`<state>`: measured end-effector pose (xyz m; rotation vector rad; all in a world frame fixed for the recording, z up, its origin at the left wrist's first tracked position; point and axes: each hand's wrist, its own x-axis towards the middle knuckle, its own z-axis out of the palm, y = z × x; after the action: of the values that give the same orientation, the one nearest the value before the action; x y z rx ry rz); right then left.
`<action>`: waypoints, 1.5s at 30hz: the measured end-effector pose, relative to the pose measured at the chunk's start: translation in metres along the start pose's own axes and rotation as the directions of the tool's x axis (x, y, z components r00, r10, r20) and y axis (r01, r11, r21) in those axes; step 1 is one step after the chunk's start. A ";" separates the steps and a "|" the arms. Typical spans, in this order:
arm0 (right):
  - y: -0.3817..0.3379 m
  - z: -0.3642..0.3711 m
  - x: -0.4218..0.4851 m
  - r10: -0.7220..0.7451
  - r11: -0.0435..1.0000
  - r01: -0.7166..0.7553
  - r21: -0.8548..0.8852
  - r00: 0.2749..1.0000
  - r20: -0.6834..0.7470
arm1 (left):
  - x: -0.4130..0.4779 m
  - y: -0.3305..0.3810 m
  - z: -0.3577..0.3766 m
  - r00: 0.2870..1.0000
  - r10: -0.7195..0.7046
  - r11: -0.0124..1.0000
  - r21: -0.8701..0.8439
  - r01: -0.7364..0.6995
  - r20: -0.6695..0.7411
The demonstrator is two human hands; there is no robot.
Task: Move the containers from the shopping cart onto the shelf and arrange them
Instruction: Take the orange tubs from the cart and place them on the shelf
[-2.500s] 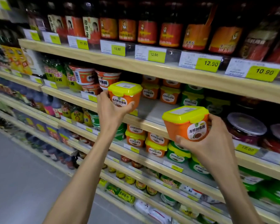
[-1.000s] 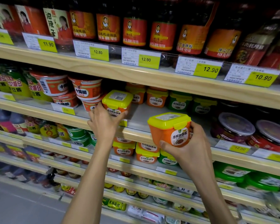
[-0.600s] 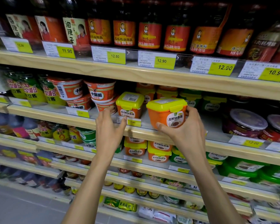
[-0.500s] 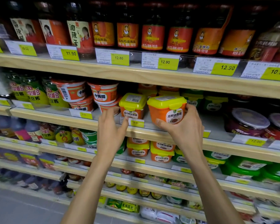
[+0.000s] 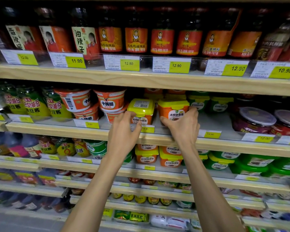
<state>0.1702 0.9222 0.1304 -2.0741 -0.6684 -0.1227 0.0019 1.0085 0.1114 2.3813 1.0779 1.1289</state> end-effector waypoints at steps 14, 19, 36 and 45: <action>-0.008 0.016 -0.005 -0.036 0.907 0.043 -0.419 0.999 0.025 | -0.015 -0.026 -0.016 0.988 0.093 0.961 0.249 -0.121 0.121; -0.005 0.006 -0.013 -0.043 0.860 0.090 -0.502 0.994 0.105 | -0.024 -0.030 -0.020 0.984 0.108 0.949 0.281 -0.145 0.143; 0.085 -0.109 -0.074 0.200 0.555 0.276 -0.785 0.872 0.448 | -0.066 0.040 0.023 0.848 0.265 0.862 0.281 -0.421 0.458; 0.238 -0.242 -0.107 0.437 0.552 0.009 -0.834 0.848 0.298 | -0.131 0.196 0.130 0.625 0.454 0.761 0.090 -0.643 0.635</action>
<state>0.2400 0.5817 0.0539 -3.1588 -0.6943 0.3202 0.1455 0.7862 0.0621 3.1293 0.2957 0.2649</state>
